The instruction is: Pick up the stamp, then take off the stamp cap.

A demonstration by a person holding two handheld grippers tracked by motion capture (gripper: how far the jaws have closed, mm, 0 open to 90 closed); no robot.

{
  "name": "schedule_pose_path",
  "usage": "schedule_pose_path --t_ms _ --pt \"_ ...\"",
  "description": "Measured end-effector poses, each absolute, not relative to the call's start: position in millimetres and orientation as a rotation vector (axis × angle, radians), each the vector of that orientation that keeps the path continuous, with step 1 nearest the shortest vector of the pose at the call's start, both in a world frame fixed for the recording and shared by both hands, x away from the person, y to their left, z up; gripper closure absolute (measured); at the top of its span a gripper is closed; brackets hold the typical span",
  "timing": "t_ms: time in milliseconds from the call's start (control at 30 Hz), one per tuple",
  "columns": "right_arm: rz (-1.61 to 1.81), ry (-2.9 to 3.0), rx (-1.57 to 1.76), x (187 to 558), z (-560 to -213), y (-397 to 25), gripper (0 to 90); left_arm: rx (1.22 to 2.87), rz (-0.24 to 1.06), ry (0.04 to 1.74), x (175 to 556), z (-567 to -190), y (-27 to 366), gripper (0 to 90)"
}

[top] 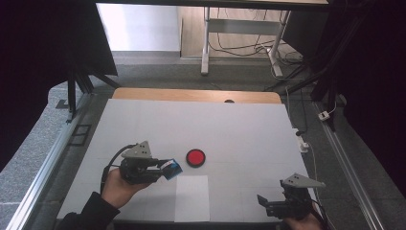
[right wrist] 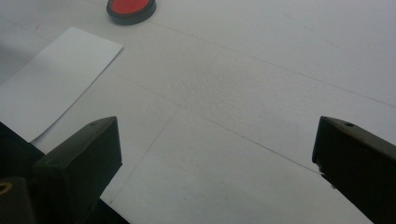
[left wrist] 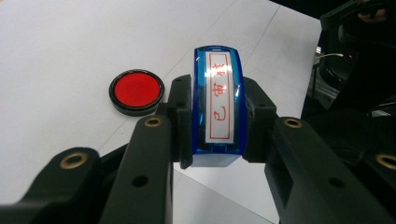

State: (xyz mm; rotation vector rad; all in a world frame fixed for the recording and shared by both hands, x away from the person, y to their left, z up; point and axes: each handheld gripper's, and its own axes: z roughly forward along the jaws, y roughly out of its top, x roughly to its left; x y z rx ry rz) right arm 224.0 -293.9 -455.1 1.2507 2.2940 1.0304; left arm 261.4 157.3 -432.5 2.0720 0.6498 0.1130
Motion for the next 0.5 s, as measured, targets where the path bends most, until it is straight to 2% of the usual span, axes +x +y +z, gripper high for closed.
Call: schedule_pose_path --t_ms 500 --pt "1.143 2.292 1.179 224.7 -447.9 -285.5 0.0 2.067 0.109 0.587 265.8 -433.8 158.1 69.4"
